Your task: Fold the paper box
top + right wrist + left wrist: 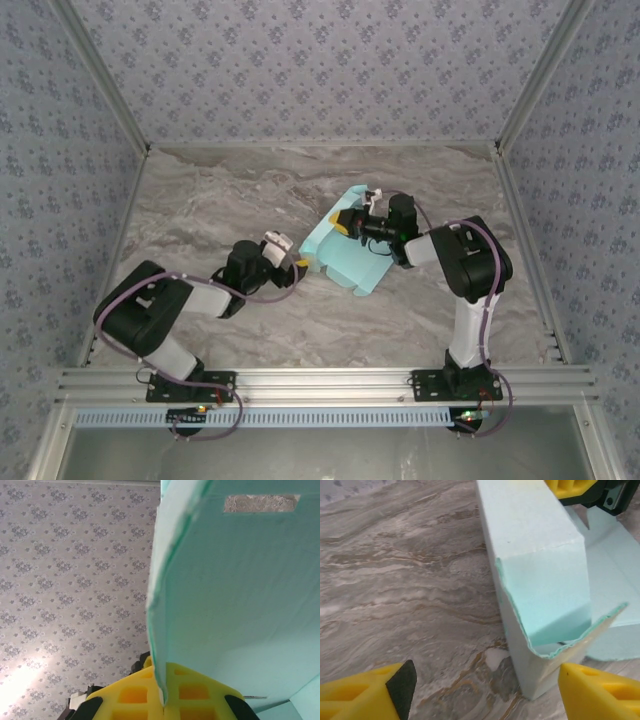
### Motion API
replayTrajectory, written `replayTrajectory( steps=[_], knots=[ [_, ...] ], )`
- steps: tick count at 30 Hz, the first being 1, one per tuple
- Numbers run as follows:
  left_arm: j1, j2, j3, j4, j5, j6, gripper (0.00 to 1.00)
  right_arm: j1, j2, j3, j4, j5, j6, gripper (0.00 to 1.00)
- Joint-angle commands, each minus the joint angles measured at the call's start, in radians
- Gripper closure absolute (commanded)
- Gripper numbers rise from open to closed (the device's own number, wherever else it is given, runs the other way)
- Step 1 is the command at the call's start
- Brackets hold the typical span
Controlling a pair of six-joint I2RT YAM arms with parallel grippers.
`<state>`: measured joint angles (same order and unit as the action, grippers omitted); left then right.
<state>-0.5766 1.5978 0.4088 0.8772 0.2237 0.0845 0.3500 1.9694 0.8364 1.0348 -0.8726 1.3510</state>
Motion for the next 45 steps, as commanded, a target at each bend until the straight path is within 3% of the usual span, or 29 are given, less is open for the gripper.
replayTrajectory(
  steps=[1,8,14,23,27,36,45],
  knots=[
    [-0.013,0.039,0.051,0.104,0.068,-0.006,0.3,0.012,0.017,-0.004,0.036,0.023,0.031,1.0],
    [-0.021,0.055,0.064,0.098,0.068,-0.054,0.43,0.017,0.021,-0.019,0.062,0.052,0.046,1.0],
    [-0.084,0.14,0.044,0.243,0.005,-0.172,0.54,0.03,0.014,-0.056,0.074,0.122,0.042,1.0],
    [-0.11,0.176,0.072,0.242,-0.029,-0.222,0.58,0.067,0.011,-0.056,0.108,0.195,0.057,1.0],
    [-0.123,0.187,0.084,0.228,-0.119,-0.25,0.59,0.087,-0.012,-0.086,0.124,0.257,0.056,1.0],
    [-0.125,0.187,0.14,0.103,-0.295,-0.283,0.52,0.093,-0.053,-0.159,0.171,0.352,0.063,1.0],
    [-0.125,0.225,0.229,0.029,-0.415,-0.292,0.52,0.166,-0.046,-0.208,0.216,0.55,0.207,1.0]
  ],
)
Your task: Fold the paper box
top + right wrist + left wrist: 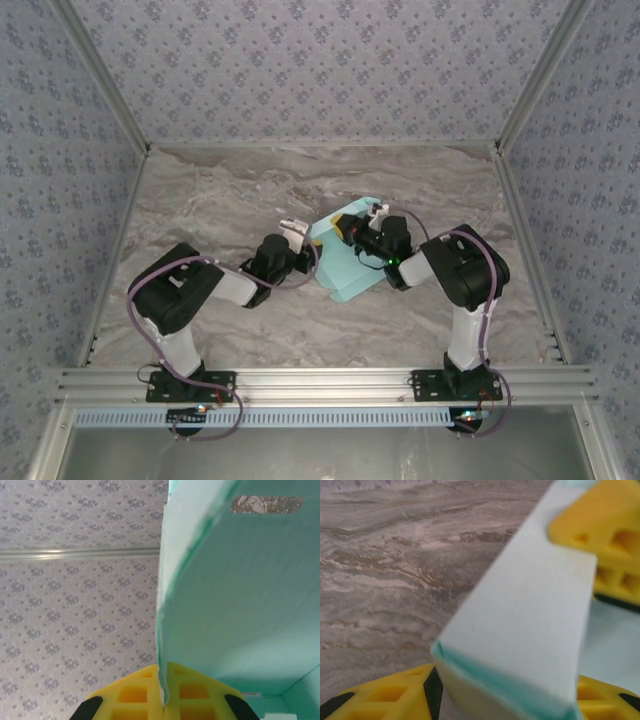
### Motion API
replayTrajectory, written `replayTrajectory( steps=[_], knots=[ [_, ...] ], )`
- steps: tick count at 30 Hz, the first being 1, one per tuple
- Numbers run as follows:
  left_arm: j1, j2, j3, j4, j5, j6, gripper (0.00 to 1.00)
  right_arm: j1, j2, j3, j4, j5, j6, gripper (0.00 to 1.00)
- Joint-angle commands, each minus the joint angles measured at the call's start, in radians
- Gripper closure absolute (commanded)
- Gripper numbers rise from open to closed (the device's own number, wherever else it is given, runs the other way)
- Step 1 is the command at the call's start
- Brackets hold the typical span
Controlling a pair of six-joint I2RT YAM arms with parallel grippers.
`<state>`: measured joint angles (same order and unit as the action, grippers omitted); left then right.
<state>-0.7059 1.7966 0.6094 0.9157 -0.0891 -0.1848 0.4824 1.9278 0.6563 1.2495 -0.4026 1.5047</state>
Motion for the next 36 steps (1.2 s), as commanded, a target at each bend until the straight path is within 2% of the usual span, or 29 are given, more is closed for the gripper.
replayTrajectory(
  steps=[1,6,11,15,18,22,24,26,29,32,33,36],
  knots=[
    [0.005,0.034,0.032,-0.006,-0.124,-0.031,0.55,0.047,-0.003,-0.032,0.003,0.103,0.058,1.0],
    [0.005,0.035,0.039,-0.025,-0.205,-0.059,0.66,0.1,0.002,-0.057,0.0,0.209,0.076,0.96],
    [0.005,0.043,0.029,-0.037,-0.249,-0.081,0.8,0.119,-0.03,-0.075,-0.042,0.234,0.063,0.79],
    [0.006,0.048,0.026,-0.028,-0.256,-0.067,0.83,0.132,-0.084,-0.084,-0.107,0.228,0.036,0.68],
    [0.008,0.05,0.027,-0.005,-0.217,-0.021,0.83,0.131,-0.173,-0.061,-0.295,0.167,-0.077,0.54],
    [0.011,0.037,0.02,0.021,-0.14,0.059,0.84,0.13,-0.399,-0.075,-0.658,0.18,-0.288,0.48],
    [0.017,0.034,0.01,0.044,-0.092,0.098,0.84,0.128,-0.53,-0.059,-0.9,0.225,-0.416,0.45],
    [0.026,0.043,-0.013,0.12,0.006,0.131,0.83,0.126,-0.655,0.005,-1.189,0.298,-0.599,0.42],
    [0.036,0.065,-0.011,0.183,0.138,0.17,0.83,0.116,-0.78,0.091,-1.475,0.415,-0.835,0.39],
    [0.045,0.086,0.024,0.143,0.278,0.208,0.82,0.06,-0.833,0.192,-1.679,0.463,-0.987,0.31],
    [0.049,0.093,0.028,0.14,0.322,0.219,0.82,0.036,-0.824,0.223,-1.706,0.439,-1.016,0.28],
    [0.058,0.114,0.026,0.167,0.422,0.258,0.82,-0.016,-0.711,0.334,-1.792,0.313,-1.195,0.27]
  ],
)
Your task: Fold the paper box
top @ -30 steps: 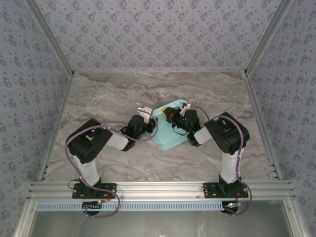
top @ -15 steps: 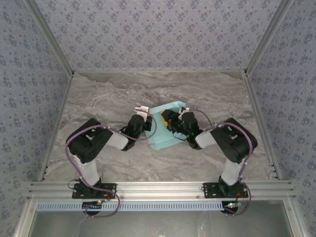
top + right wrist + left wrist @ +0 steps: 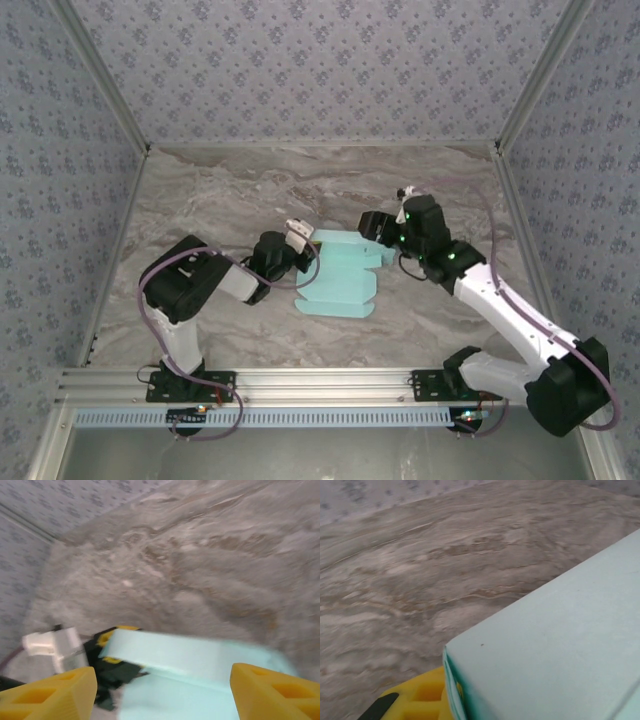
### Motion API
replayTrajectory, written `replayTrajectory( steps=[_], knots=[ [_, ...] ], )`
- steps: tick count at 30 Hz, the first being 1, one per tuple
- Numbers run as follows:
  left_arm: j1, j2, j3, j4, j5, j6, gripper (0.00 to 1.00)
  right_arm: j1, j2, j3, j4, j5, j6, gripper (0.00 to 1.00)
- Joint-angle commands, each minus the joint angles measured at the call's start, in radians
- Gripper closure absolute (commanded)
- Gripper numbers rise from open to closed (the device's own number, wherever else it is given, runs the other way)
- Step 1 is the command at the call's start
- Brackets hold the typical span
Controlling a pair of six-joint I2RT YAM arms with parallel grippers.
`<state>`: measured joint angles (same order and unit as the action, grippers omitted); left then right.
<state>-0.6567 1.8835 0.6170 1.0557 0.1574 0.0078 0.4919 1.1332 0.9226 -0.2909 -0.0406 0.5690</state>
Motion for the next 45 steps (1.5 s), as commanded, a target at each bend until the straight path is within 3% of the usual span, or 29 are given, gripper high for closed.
replayTrajectory(
  steps=[1,3,8,16,21,23,33,38,45],
  knots=[
    [0.017,0.026,0.032,-0.002,0.227,0.068,0.82,-0.026,0.148,0.123,-0.302,-0.091,-0.337,0.27],
    [0.028,0.02,0.056,-0.073,0.299,0.078,0.82,-0.02,0.265,0.222,-0.407,-0.116,-0.399,0.26],
    [0.034,0.019,0.058,-0.083,0.358,0.104,0.81,-0.01,0.45,0.362,-0.453,-0.38,-0.509,0.32],
    [0.04,0.02,0.056,-0.072,0.361,0.123,0.81,0.009,0.639,0.455,-0.474,-0.523,-0.554,0.39],
    [0.04,0.018,0.037,-0.037,0.337,0.12,0.77,0.021,0.703,0.477,-0.475,-0.477,-0.538,0.43],
    [0.041,0.011,0.015,-0.007,0.301,0.112,0.76,0.017,0.723,0.48,-0.482,-0.469,-0.533,0.51],
    [0.044,-0.046,-0.115,0.119,0.232,0.058,0.56,0.016,0.719,0.438,-0.424,-0.456,-0.453,0.57],
    [0.038,-0.057,-0.161,0.174,0.117,0.047,0.57,0.031,0.702,0.42,-0.404,-0.452,-0.417,0.57],
    [0.007,-0.027,-0.106,0.176,0.08,0.091,0.58,0.053,0.662,0.365,-0.32,-0.417,-0.342,0.57]
  ],
)
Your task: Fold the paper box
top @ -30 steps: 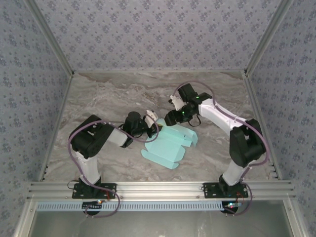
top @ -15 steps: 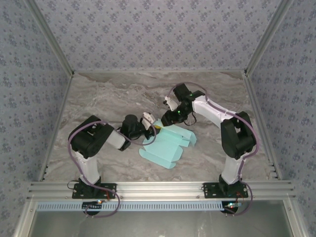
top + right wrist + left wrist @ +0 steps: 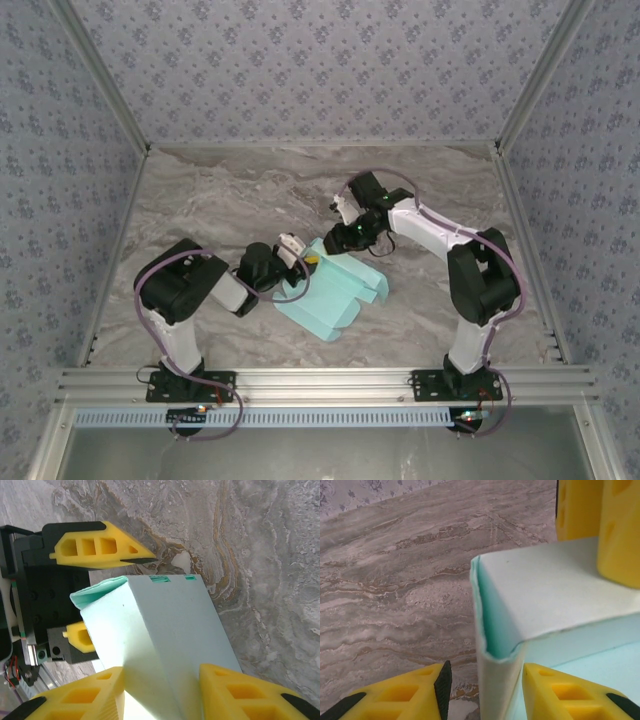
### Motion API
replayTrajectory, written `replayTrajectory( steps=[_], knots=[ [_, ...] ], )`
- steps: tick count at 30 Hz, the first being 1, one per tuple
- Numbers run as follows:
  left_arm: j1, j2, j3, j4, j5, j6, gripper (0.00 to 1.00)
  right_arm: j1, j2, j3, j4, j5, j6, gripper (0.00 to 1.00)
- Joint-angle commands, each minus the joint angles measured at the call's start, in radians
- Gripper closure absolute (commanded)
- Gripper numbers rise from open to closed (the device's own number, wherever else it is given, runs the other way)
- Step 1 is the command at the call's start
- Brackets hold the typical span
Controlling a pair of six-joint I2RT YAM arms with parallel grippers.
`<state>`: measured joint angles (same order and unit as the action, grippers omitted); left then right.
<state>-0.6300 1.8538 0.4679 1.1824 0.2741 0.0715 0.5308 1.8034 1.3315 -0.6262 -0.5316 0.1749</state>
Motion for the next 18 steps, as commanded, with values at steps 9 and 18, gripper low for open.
replayTrajectory(
  steps=[9,18],
  knots=[
    [-0.059,0.099,0.061,0.159,-0.131,0.016,0.79,0.026,-0.053,-0.122,0.13,0.09,0.206,0.57],
    [-0.092,0.147,0.031,0.224,-0.228,0.054,0.92,0.071,-0.118,-0.195,0.154,0.198,0.286,0.57]
  ],
)
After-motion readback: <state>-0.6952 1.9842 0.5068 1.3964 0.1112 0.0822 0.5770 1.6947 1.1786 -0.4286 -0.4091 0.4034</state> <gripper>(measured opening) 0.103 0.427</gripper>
